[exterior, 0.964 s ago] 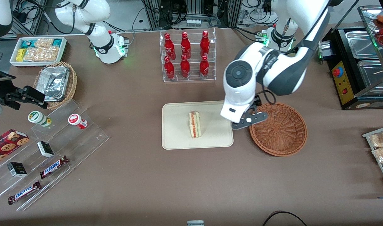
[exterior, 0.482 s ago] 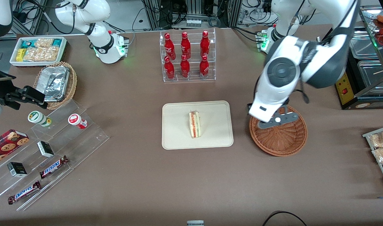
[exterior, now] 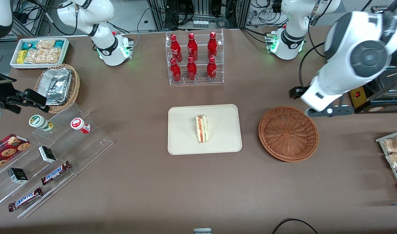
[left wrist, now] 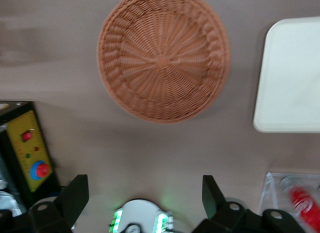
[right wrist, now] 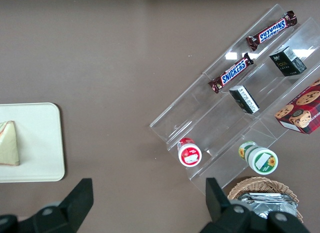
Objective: Place sandwich from basket to tray
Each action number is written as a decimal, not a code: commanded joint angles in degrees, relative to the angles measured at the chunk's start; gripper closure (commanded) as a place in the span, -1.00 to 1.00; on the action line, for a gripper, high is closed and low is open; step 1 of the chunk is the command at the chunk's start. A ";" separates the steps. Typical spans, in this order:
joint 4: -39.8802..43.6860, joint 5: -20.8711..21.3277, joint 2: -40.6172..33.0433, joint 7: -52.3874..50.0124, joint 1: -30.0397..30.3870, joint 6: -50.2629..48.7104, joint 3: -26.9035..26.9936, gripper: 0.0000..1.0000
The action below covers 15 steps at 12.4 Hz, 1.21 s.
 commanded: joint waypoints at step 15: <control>3.05 -4.13 -6.91 18.51 -0.38 -2.99 21.14 -1.00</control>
